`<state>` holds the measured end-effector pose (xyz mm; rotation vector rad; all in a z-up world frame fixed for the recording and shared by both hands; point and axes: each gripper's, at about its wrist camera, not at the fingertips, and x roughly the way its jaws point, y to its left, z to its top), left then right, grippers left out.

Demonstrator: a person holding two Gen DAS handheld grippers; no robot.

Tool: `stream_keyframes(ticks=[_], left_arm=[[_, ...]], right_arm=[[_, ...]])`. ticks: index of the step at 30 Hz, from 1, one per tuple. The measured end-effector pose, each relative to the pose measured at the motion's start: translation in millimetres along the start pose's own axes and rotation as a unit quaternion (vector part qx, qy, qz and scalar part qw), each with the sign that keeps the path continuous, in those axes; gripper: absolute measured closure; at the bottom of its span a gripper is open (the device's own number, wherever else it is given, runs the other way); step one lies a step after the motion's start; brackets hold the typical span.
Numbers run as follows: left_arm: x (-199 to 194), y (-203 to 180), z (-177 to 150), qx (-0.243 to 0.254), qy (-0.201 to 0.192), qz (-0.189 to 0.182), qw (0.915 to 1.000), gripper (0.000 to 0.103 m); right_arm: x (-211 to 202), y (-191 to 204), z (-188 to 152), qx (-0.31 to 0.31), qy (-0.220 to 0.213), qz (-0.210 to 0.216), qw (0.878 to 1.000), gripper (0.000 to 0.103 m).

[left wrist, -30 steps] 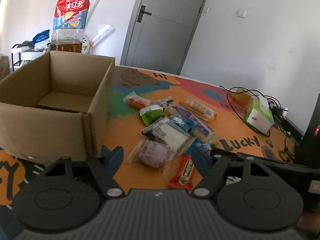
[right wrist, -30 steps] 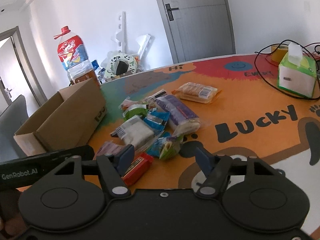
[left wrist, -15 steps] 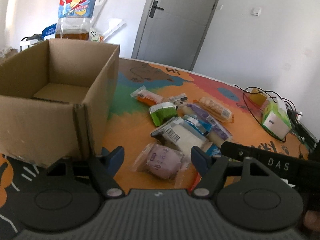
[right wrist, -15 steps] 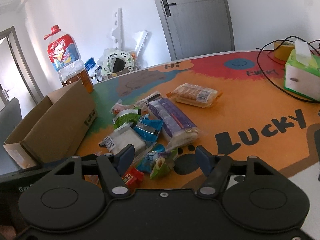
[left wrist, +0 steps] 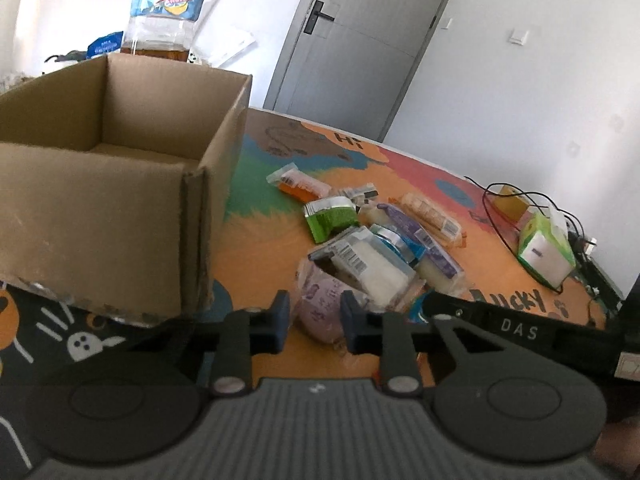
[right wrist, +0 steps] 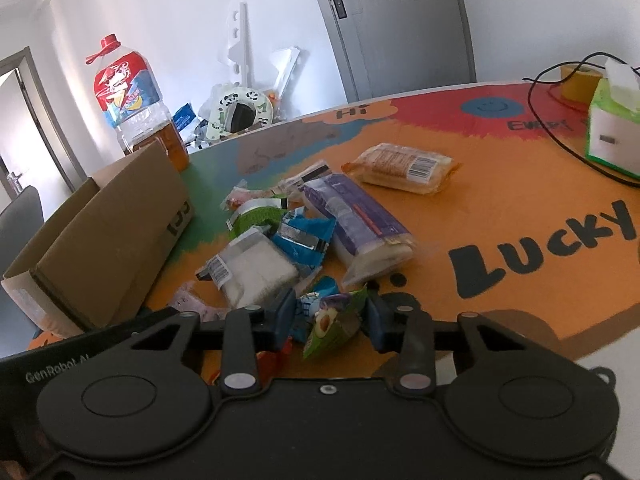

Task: Organize snacks
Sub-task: 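Grasp the pink packet with the left tool while the right tool grasps a small blue-green candy, then lift both held snacks and carry them over the cardboard box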

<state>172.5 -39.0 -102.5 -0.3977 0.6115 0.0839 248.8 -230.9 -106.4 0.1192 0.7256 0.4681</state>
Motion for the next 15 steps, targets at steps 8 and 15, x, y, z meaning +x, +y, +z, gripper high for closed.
stream_keyframes(ticks=[8, 15], left_arm=[[-10.5, 2.3, -4.8, 0.001, 0.004, -0.006, 1.0000, 0.086], [-19.0, -6.7, -0.9, 0.021, -0.005, -0.001, 0.9998, 0.070]], right_arm=[[-17.4, -4.6, -10.6, 0.002, -0.003, -0.006, 1.000, 0.065], [-28.4, -10.5, -18.3, 0.008, -0.010, -0.013, 1.000, 0.065]])
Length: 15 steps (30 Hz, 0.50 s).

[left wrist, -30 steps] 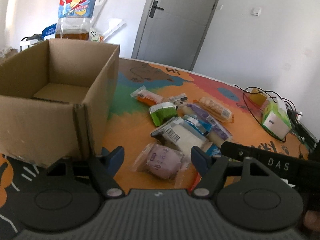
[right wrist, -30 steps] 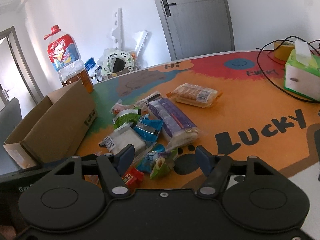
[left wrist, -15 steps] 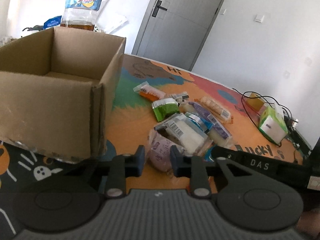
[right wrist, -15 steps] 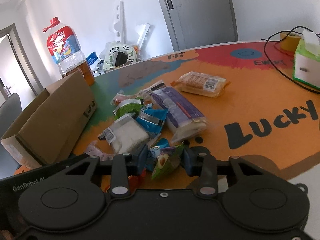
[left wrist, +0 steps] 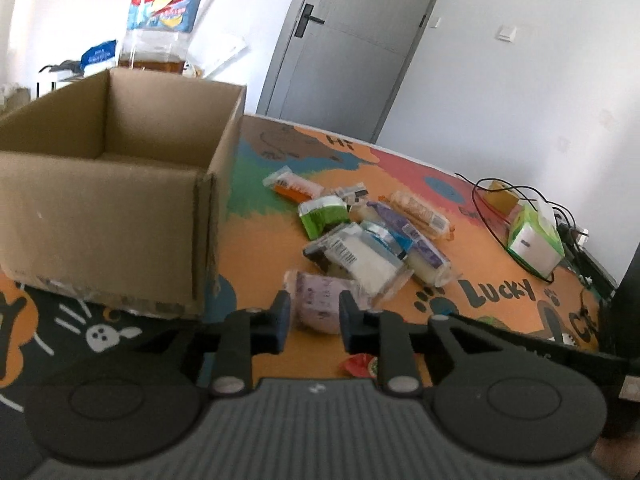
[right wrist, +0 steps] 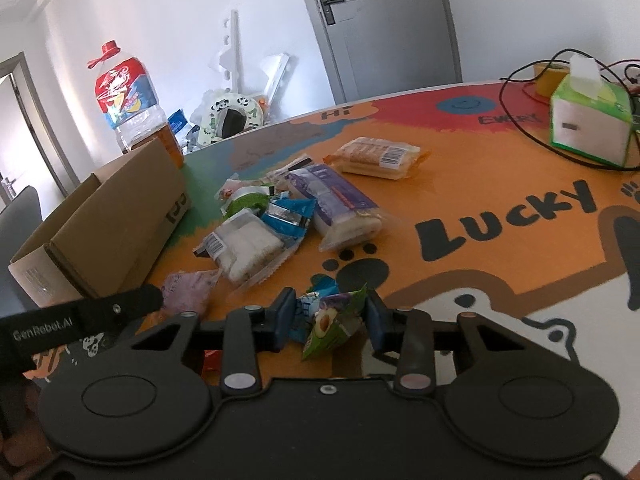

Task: Organize snacks
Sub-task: 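Lift both held snacks and carry them over the cardboard box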

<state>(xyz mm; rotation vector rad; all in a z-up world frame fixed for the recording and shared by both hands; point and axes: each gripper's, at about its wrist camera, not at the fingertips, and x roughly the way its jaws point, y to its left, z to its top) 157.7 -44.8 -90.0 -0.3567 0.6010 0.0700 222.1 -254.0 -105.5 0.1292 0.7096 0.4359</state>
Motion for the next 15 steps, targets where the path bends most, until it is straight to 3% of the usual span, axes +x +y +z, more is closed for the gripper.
stream_keyframes(ticks=[1, 2, 3, 8, 15], left_arm=[[0.5, -1.4, 1.0, -0.001, 0.000, -0.003, 1.0000, 0.062], [1.6, -3.0, 1.5, -0.003, 0.000, -0.004, 1.0000, 0.044], [2.6, -5.1, 1.5, -0.003, -0.004, -0.001, 1.0000, 0.032], [9.9, -17.7, 2.4, 0.024, -0.019, 0.021, 0.9993, 0.030], [31.4, -21.3, -6.2, 0.044, 0.008, 0.051, 0.9977, 0.030]], right_arm=[[-1.0, -0.9, 0.0, 0.001, -0.001, 0.000, 1.000, 0.065], [-1.8, -1.8, 0.1, 0.001, -0.001, 0.000, 1.000, 0.065], [-2.3, -1.8, 0.3, 0.000, -0.002, 0.000, 1.000, 0.065], [-3.5, -3.7, -0.3, -0.001, -0.003, 0.004, 1.000, 0.065], [0.6, -4.5, -1.0, -0.006, 0.000, 0.003, 1.000, 0.062]])
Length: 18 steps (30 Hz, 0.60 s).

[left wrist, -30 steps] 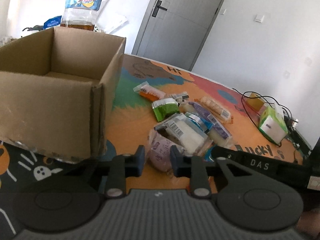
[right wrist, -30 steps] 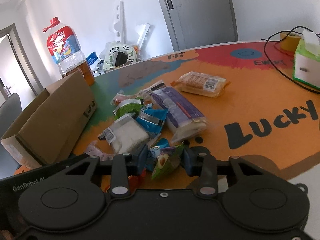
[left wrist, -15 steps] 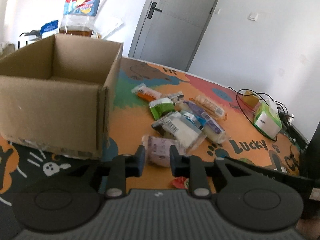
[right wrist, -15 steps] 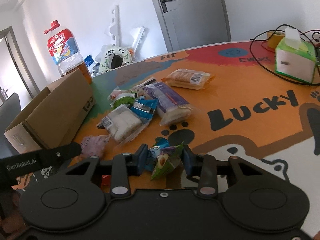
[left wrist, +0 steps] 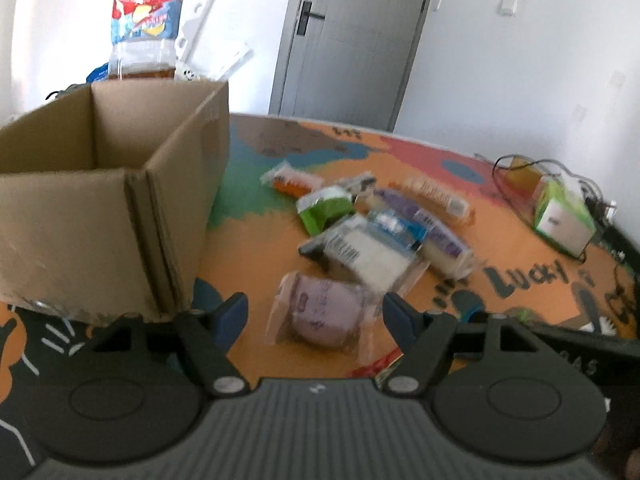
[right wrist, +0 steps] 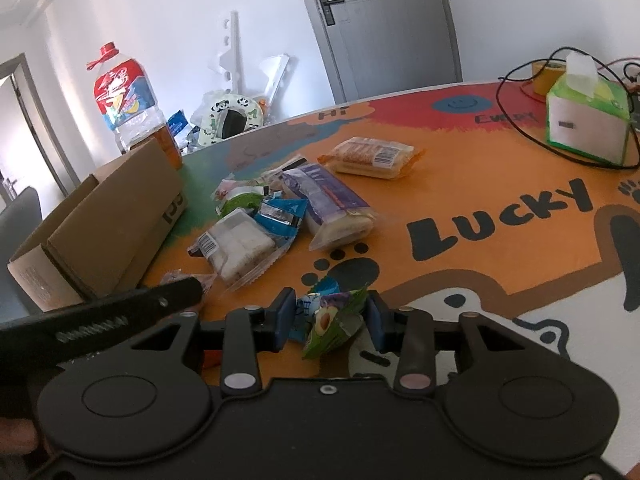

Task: Organize snacks
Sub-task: 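Lift both held snacks and carry them over the cardboard box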

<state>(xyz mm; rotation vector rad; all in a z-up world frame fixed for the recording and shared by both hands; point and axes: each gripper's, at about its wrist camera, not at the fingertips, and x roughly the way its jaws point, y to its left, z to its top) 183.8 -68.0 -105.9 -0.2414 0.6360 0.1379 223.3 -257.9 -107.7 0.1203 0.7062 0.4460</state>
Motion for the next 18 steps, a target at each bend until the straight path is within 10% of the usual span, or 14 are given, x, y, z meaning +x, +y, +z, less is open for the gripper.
stream_keyframes(ticks=[18], left_arm=[[-12.0, 2.7, -6.7, 0.016, 0.004, -0.032, 0.9994, 0.069]], right_arm=[[-6.1, 14.0, 3.0, -0.025, -0.016, -0.010, 1.000, 0.065]])
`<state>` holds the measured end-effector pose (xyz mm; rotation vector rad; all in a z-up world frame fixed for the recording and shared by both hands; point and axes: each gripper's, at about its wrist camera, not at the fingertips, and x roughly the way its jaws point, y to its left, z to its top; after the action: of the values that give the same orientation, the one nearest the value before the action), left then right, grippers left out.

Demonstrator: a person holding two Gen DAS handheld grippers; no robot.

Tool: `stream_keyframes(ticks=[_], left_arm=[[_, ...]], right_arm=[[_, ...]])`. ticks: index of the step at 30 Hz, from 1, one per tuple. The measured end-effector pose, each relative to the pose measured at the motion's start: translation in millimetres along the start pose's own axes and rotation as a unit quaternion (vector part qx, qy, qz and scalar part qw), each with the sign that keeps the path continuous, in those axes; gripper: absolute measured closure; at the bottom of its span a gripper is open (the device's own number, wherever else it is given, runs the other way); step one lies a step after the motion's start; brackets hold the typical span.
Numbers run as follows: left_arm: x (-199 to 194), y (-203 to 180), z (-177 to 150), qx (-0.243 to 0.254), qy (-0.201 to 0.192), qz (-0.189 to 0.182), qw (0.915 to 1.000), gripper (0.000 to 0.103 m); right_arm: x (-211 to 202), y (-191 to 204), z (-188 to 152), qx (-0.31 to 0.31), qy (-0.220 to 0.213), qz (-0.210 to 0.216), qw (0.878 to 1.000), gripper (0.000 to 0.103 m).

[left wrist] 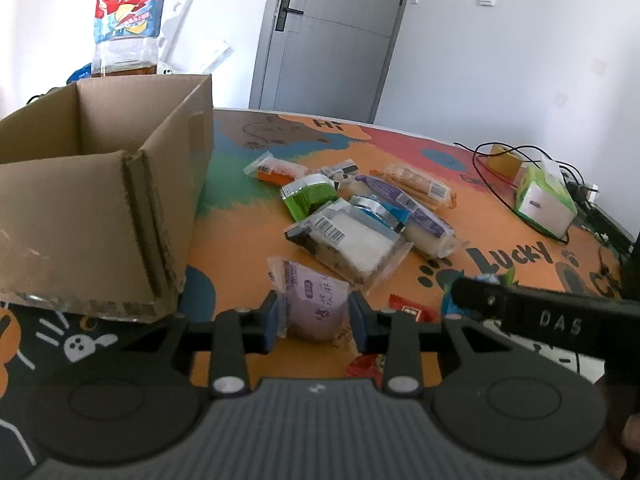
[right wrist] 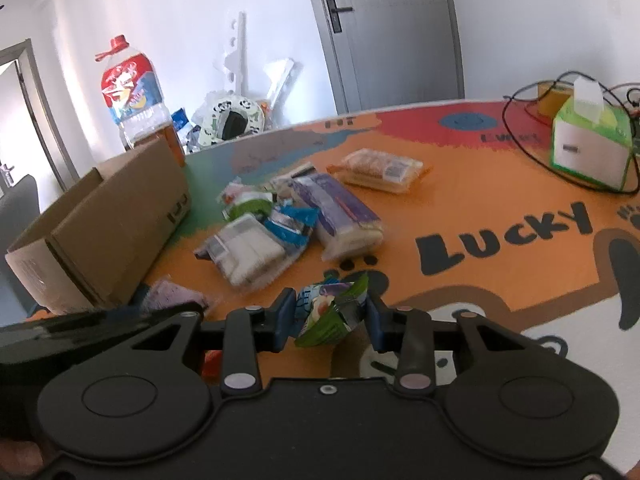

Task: Organize snacks
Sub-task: 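Lift both held snacks and carry them over the cardboard box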

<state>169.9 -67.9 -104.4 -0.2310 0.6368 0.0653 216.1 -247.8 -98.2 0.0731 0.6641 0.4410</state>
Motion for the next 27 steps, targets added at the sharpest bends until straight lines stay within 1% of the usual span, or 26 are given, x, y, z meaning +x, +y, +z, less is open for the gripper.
stream_keyframes(ticks=[7, 14, 27], left_arm=[[-19.4, 4.6, 6.2, -0.008, -0.017, -0.008, 0.9998, 0.069], [-45.9, 7.7, 20.5, -0.007, -0.044, -0.010, 0.9990, 0.069], [-91.8, 20.2, 48.5, -0.004, -0.089, 0.015, 0.9959, 0.069]], right_arm=[[-7.1, 12.2, 7.4, -0.009, -0.014, 0.008, 1.000, 0.065], [-17.6, 26.8, 17.0, -0.017, -0.034, 0.020, 0.999, 0.065], [-32.1, 65.8, 38.8, -0.055, -0.064, 0.043, 0.996, 0.065]])
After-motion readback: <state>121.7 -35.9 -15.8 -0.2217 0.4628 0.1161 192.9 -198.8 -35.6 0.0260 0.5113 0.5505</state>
